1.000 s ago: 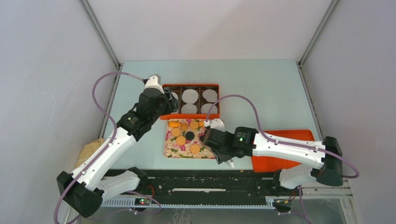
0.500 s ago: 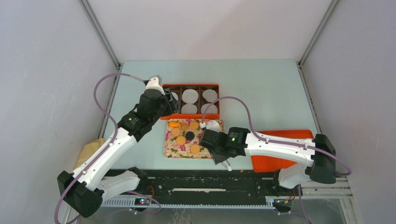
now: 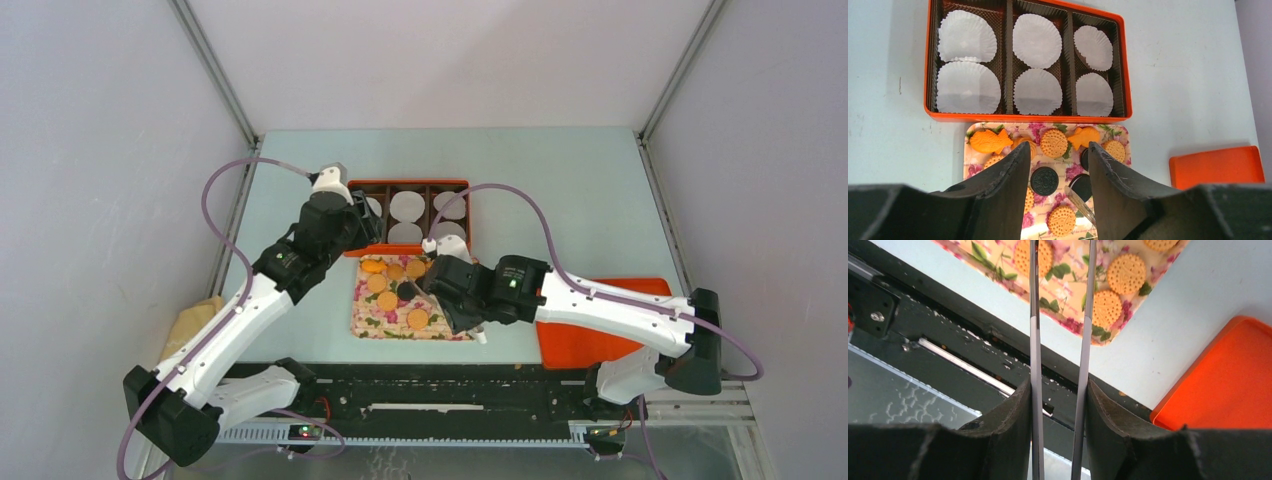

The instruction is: Pack the cookies

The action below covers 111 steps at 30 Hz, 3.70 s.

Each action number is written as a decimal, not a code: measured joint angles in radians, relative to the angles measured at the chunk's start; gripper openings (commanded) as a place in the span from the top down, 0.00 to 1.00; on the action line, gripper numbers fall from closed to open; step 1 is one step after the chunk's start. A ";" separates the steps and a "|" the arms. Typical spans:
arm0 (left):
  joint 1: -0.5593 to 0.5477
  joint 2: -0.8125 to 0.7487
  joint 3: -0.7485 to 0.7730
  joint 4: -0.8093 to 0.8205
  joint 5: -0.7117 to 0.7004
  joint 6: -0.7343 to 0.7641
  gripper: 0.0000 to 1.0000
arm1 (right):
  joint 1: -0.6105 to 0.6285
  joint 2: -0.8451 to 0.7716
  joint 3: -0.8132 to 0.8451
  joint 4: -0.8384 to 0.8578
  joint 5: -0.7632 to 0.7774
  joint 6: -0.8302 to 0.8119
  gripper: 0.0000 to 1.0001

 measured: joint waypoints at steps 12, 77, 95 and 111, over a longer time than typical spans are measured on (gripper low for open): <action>-0.001 -0.145 0.024 -0.114 -0.233 -0.036 0.47 | -0.193 0.090 0.241 0.028 0.005 -0.144 1.00; 0.050 -0.114 0.079 -0.110 -0.255 0.045 0.45 | -0.404 0.641 0.629 0.281 -0.243 -0.367 0.48; 0.050 -0.177 0.047 -0.110 -0.244 0.034 0.46 | -0.037 0.024 -0.067 0.259 -0.054 -0.195 0.48; 0.050 -0.216 0.002 -0.111 -0.190 -0.002 0.46 | 0.188 0.027 -0.192 0.114 0.066 0.081 0.47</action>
